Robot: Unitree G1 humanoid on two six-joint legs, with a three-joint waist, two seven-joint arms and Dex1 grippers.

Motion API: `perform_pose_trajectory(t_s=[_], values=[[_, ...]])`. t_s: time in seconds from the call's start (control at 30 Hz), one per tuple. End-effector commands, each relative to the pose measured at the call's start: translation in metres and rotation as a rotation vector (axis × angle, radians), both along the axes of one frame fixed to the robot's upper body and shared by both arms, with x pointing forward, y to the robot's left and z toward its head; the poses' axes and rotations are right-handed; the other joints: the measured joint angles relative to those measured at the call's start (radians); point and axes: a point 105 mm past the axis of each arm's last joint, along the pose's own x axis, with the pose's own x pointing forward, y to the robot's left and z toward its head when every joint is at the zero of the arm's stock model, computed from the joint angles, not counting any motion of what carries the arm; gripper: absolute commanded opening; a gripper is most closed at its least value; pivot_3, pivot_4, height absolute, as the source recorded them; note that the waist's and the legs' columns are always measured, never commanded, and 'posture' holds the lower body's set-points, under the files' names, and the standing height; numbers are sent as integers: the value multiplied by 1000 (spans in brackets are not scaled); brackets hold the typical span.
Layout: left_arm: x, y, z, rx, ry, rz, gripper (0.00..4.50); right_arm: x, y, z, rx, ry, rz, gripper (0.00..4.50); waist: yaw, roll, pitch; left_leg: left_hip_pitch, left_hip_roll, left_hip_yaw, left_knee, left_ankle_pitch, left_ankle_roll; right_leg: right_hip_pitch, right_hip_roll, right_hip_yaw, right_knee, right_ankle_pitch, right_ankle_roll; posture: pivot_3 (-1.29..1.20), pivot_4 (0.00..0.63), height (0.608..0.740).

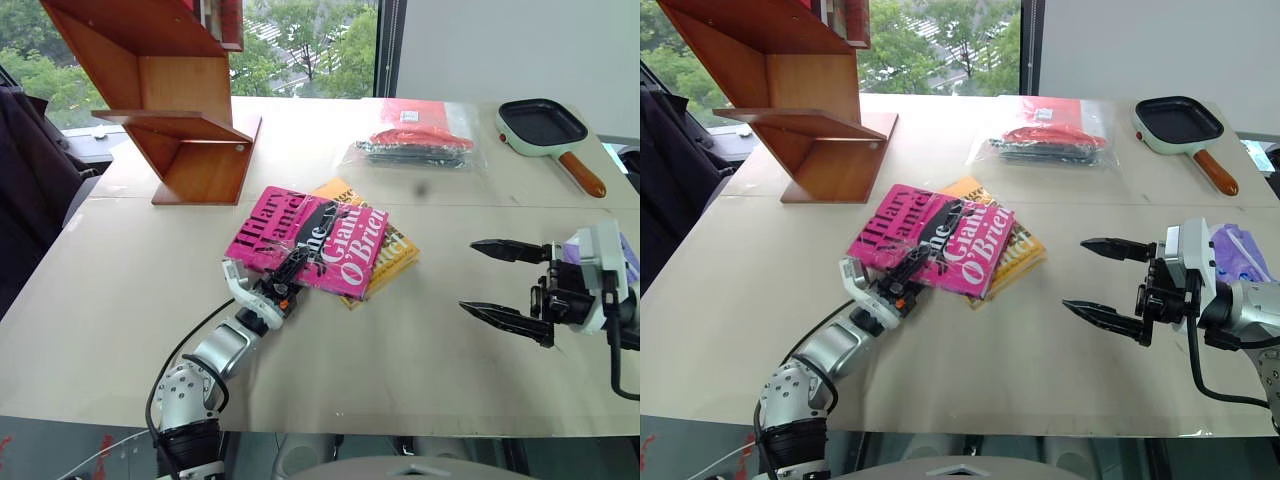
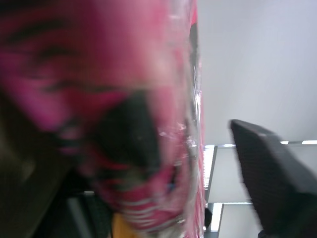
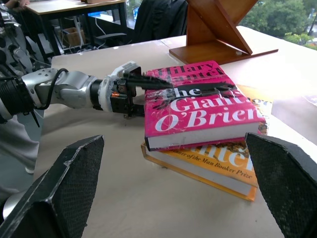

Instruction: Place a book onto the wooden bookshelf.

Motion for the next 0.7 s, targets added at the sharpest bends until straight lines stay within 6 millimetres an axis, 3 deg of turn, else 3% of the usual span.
perform_pose_trajectory(t_s=[0.03, 0.07, 0.23, 0.4, 0.43, 0.57, 0.7], values=[[-5, 1, 23, -38, -70, 24, 1120, 0, 2, 9, 9, -47, 18, 4500, -1, -2, 1, 0, 0, 0, 0, 0, 0, 0, -1, 0, 0, 0, 0, 0, 150, 740], [-7, 3, 32, -29, -101, 38, 687, 1, 2, 9, 9, -47, 23, 4500, -2, -4, 3, -1, 0, 0, 0, 0, 0, -1, -1, 1, 0, 0, 0, 0, 150, 740], [-18, 9, 71, 175, -282, 103, 650, 9, 5, 9, 18, -52, 50, 4500, -12, -8, 5, -8, 1, -1, 0, 2, -3, -8, -4, 2, 0, 0, 0, 0, 150, 740], [-16, 27, 132, 658, -581, 247, 650, 31, 5, 29, 126, -85, 50, 4500, -16, -9, 7, -9, 0, 0, 0, 2, -4, -8, 0, 2, -2, 0, 0, 0, 150, 740], [-14, 29, 142, 766, -639, 261, 650, 38, 4, 35, 159, -96, 40, 4500, -17, -11, 9, -9, 0, 0, 0, 2, -4, -8, 0, 2, -1, 0, 0, 0, 150, 740], [-1, 43, 196, 1509, -951, 344, 650, 59, 7, 67, 310, -150, 62, 4500, -18, -10, 13, -8, -1, 1, -1, 2, -4, -8, 5, 1, -1, 1, -1, 0, 150, 740], [3, 53, 221, 2026, -1113, 357, 650, 68, 10, 80, 364, -172, 75, 4500, -16, -10, 13, -8, -1, 5, -9, 3, -6, -13, 4, 5, -3, 2, 1, 0, 150, 740]])
